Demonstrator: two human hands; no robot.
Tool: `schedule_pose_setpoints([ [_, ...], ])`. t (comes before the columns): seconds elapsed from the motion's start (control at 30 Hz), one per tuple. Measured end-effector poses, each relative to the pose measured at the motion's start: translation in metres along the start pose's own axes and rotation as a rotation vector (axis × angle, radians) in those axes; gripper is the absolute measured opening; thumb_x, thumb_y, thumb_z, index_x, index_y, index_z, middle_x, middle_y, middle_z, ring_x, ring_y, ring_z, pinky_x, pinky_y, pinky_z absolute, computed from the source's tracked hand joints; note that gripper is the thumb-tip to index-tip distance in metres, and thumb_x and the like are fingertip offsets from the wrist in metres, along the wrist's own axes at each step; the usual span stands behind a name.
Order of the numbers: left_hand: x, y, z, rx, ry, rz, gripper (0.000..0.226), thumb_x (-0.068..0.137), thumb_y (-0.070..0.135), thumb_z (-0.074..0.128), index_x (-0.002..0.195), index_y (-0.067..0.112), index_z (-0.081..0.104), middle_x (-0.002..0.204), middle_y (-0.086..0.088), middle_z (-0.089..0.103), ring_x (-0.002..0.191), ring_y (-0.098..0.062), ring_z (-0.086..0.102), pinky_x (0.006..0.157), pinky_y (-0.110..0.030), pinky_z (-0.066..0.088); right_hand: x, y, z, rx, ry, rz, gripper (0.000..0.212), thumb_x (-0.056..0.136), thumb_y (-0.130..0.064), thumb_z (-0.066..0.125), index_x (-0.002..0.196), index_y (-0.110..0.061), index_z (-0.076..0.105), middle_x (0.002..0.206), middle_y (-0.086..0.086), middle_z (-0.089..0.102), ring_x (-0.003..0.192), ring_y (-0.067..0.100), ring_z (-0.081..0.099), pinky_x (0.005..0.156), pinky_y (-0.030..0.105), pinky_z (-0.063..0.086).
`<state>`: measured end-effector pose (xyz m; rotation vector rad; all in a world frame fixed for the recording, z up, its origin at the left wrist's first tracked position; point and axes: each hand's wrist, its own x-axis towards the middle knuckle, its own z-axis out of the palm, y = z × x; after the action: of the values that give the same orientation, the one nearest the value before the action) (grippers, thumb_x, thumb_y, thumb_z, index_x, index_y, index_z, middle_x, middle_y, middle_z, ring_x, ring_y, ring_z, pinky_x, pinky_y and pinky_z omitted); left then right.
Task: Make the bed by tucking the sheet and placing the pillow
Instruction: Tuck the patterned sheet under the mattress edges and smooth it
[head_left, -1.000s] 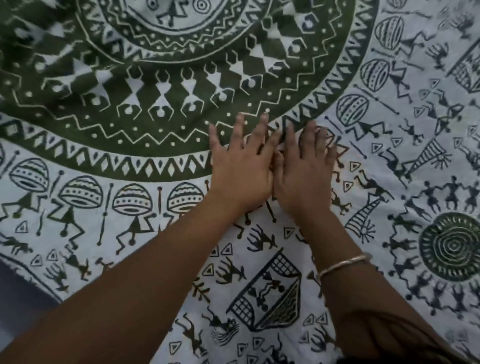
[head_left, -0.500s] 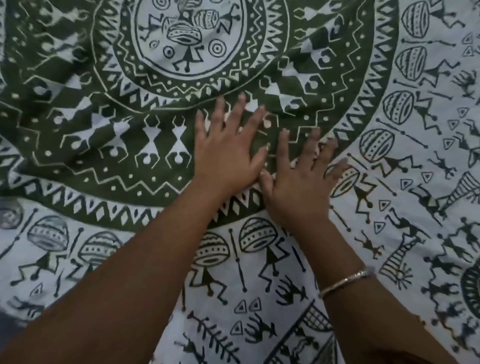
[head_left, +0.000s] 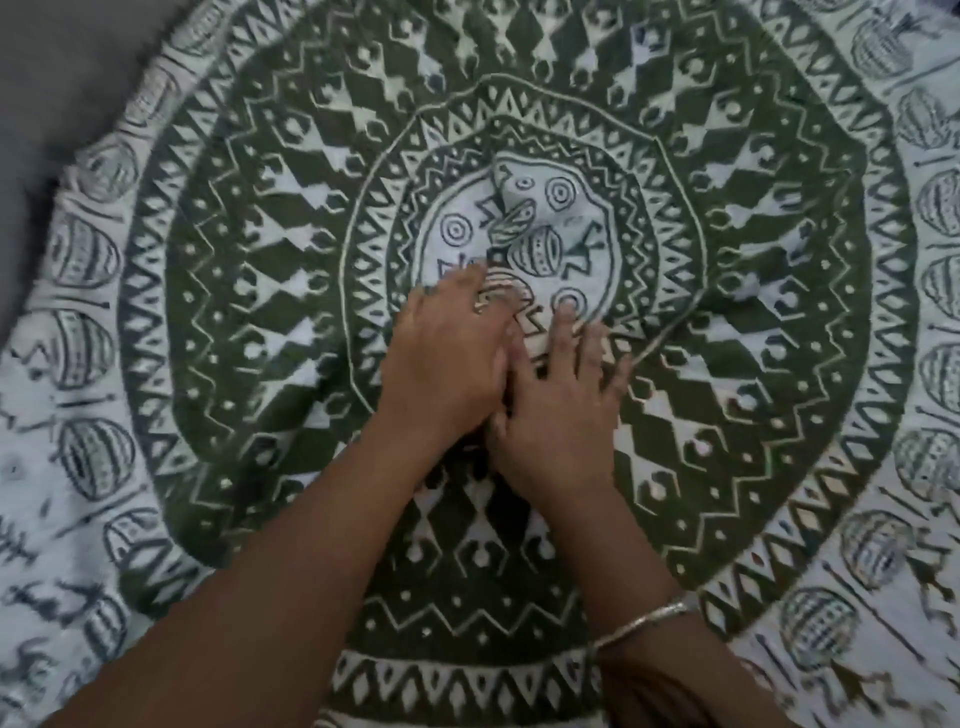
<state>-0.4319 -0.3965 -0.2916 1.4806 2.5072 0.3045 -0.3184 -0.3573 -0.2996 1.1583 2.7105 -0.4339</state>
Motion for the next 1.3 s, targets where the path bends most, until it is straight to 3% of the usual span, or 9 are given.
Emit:
schedule_pose_setpoints([
  [0.2, 0.01, -0.015, 0.016, 0.11, -0.082, -0.019, 0.053, 0.098, 0.04, 0.027, 0.149, 0.03, 0.016, 0.157, -0.013, 0.011, 0.144, -0.034, 0.011, 0.114, -0.048, 0.014, 0.028, 0.011, -0.008, -0.014, 0.043, 0.244, 0.066, 0.093, -0.054, 0.025, 0.15, -0.032, 0.0, 0.156, 0.024, -0.005, 0.144, 0.038, -0.009, 0.111, 0.058, -0.007],
  [0.33, 0.013, -0.025, 0.01, 0.218, -0.062, -0.06, 0.061, 0.095, 0.042, 0.011, 0.15, 0.018, 0.006, 0.159, 0.0, 0.008, 0.145, -0.024, 0.009, 0.114, -0.051, 0.009, 0.047, -0.015, -0.006, -0.057, 0.002, 0.097, 0.057, 0.094, -0.057, 0.008, 0.145, -0.043, -0.011, 0.153, 0.027, -0.015, 0.141, 0.042, -0.017, 0.109, 0.06, -0.015],
  [0.47, 0.013, -0.045, -0.003, 0.095, 0.023, -0.224, 0.059, 0.096, 0.042, 0.018, 0.15, 0.025, 0.003, 0.159, -0.004, 0.01, 0.144, -0.027, 0.015, 0.112, -0.055, 0.013, 0.059, -0.018, -0.008, -0.007, 0.007, -0.095, 0.061, 0.095, -0.054, 0.016, 0.148, -0.036, -0.008, 0.158, 0.016, -0.006, 0.144, 0.034, -0.013, 0.109, 0.055, -0.015],
  [0.63, 0.016, -0.052, 0.002, 0.12, -0.051, -0.218, 0.05, 0.098, 0.044, 0.026, 0.146, 0.046, 0.011, 0.158, -0.013, 0.002, 0.144, -0.035, 0.006, 0.113, -0.054, 0.005, 0.045, -0.006, -0.003, -0.051, 0.032, 0.103, 0.067, 0.091, -0.062, 0.013, 0.148, -0.034, -0.008, 0.156, 0.014, -0.02, 0.14, 0.041, -0.023, 0.109, 0.062, -0.014],
  [0.8, 0.02, -0.068, -0.002, 0.177, -0.08, -0.193, 0.054, 0.095, 0.053, 0.015, 0.147, 0.043, 0.004, 0.159, -0.006, -0.003, 0.145, -0.029, 0.002, 0.111, -0.059, 0.001, 0.048, -0.038, 0.004, -0.063, 0.003, 0.005, 0.066, 0.091, -0.059, 0.012, 0.147, -0.032, -0.011, 0.157, 0.013, -0.016, 0.137, 0.045, -0.024, 0.101, 0.068, -0.02],
  [0.93, 0.015, -0.084, -0.01, 0.205, 0.013, -0.283, 0.061, 0.094, 0.052, 0.029, 0.148, 0.029, 0.014, 0.155, -0.013, 0.02, 0.141, -0.032, 0.02, 0.108, -0.058, 0.017, 0.054, -0.049, 0.003, -0.067, 0.012, -0.135, 0.065, 0.087, -0.059, 0.008, 0.147, -0.038, -0.007, 0.159, 0.008, -0.01, 0.142, 0.041, -0.015, 0.101, 0.067, -0.019],
  [1.03, 0.009, -0.086, -0.017, 0.25, 0.133, -0.325, 0.048, 0.091, 0.049, 0.042, 0.118, 0.01, 0.049, 0.123, -0.017, 0.05, 0.11, -0.034, 0.047, 0.087, -0.045, 0.036, 0.052, -0.062, 0.005, -0.099, 0.055, -0.164, 0.063, 0.092, -0.054, 0.014, 0.15, -0.032, 0.004, 0.159, -0.001, -0.01, 0.143, 0.037, -0.016, 0.102, 0.068, -0.017],
  [1.2, 0.017, -0.096, -0.02, 0.308, 0.122, -0.232, 0.032, 0.096, 0.034, 0.037, 0.102, 0.009, 0.055, 0.105, -0.014, 0.056, 0.096, -0.033, 0.052, 0.078, -0.043, 0.036, 0.056, -0.096, 0.011, -0.145, 0.03, -0.234, 0.063, 0.095, -0.044, 0.021, 0.151, -0.016, 0.01, 0.16, 0.006, 0.004, 0.145, 0.031, -0.009, 0.101, 0.065, -0.023],
  [1.3, 0.014, -0.119, -0.03, 0.217, 0.206, -0.392, 0.032, 0.096, 0.035, 0.038, 0.109, 0.009, 0.053, 0.11, -0.016, 0.054, 0.1, -0.035, 0.05, 0.082, -0.046, 0.036, 0.066, -0.105, 0.003, -0.111, 0.058, -0.304, 0.062, 0.092, -0.053, 0.024, 0.149, -0.032, 0.016, 0.158, 0.011, 0.014, 0.145, 0.037, 0.002, 0.103, 0.063, -0.02],
])
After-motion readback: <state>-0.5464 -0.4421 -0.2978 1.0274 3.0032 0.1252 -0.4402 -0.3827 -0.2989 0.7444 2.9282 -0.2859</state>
